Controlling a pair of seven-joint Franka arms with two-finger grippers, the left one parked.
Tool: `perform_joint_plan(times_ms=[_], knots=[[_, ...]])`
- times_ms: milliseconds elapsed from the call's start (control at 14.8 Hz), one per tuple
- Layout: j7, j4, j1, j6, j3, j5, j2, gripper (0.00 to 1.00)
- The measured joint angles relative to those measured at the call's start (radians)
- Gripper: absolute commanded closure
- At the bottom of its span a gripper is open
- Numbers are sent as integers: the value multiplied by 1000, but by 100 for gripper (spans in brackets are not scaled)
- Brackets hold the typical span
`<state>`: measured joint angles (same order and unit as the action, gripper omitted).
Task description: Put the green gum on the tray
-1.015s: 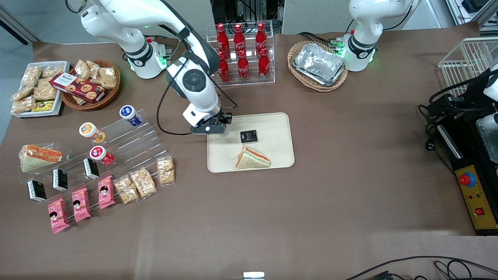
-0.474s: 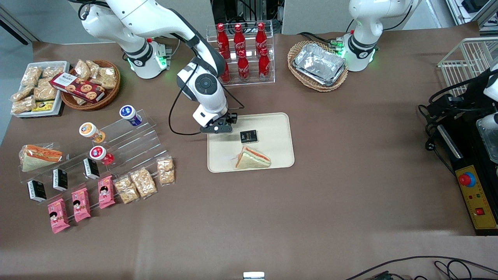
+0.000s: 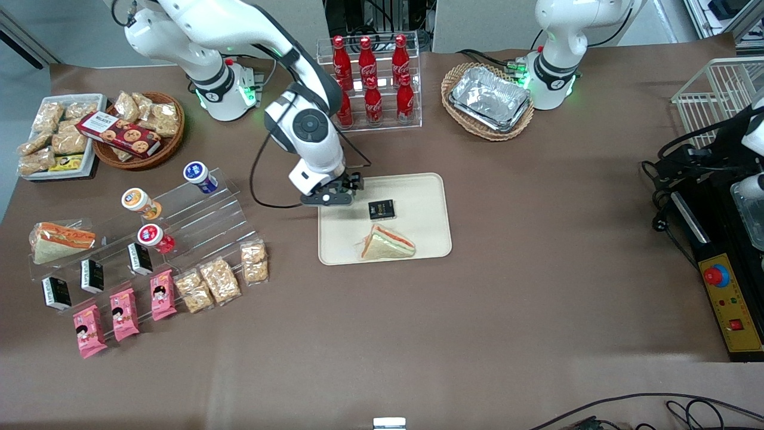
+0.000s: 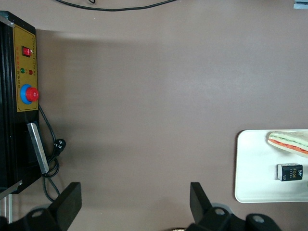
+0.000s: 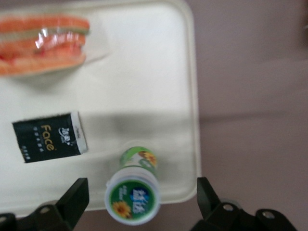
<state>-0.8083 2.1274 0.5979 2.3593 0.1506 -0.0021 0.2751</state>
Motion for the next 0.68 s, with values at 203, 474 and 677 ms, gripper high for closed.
perform_joint_plan(times_ms=[203,474,677], knots=[[34,-108,-72,-248,-12,-1,-118,0],[138,-240,-211,-450,-18,-2,-199,0],[297,-323,-352,-556,-21,-2,-228,0]])
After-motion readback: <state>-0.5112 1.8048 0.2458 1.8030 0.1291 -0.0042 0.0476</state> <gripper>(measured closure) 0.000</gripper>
